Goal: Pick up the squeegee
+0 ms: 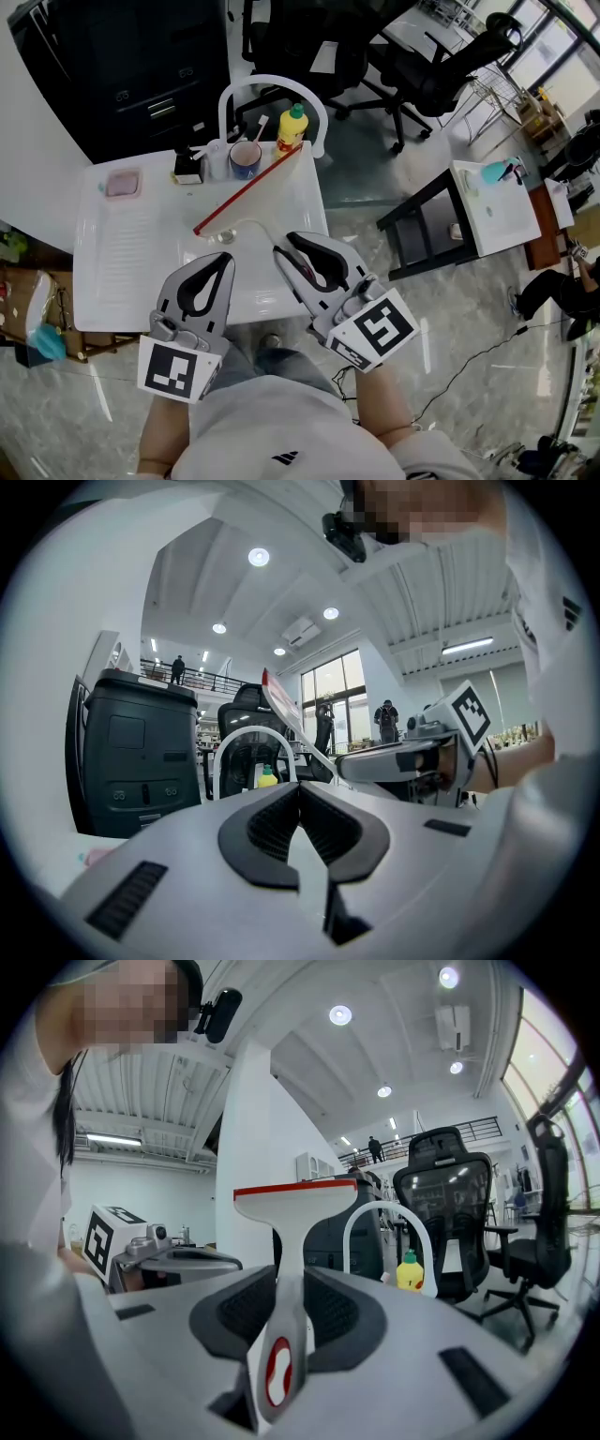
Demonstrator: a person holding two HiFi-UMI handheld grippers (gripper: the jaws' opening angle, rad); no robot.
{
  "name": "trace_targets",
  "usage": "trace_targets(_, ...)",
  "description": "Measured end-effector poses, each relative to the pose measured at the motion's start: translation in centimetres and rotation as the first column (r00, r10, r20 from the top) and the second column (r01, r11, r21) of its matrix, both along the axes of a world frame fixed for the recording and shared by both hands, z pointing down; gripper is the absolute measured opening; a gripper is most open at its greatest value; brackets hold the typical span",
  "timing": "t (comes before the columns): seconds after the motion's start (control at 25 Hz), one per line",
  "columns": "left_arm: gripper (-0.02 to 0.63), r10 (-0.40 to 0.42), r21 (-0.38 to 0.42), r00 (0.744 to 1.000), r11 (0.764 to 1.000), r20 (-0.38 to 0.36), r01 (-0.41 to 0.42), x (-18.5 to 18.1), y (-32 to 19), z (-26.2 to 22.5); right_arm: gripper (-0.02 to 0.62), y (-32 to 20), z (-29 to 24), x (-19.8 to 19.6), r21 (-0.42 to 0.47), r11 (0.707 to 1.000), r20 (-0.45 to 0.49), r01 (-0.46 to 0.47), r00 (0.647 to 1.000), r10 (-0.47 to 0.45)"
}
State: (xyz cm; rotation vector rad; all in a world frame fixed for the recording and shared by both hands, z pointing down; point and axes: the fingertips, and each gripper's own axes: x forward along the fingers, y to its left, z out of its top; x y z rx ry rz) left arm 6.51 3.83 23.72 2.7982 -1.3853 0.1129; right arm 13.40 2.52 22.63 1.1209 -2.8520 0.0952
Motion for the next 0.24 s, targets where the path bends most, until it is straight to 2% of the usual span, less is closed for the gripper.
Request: trace_targets(0.24, 0.014, 0.005, -0.001, 1.000, 1.000, 0.005, -0.005, 0.37, -0.48, -0.14, 0.101, -0.43, -0.19, 0.11, -0.001, 1.000, 0.006, 0.004, 1.000, -0.004)
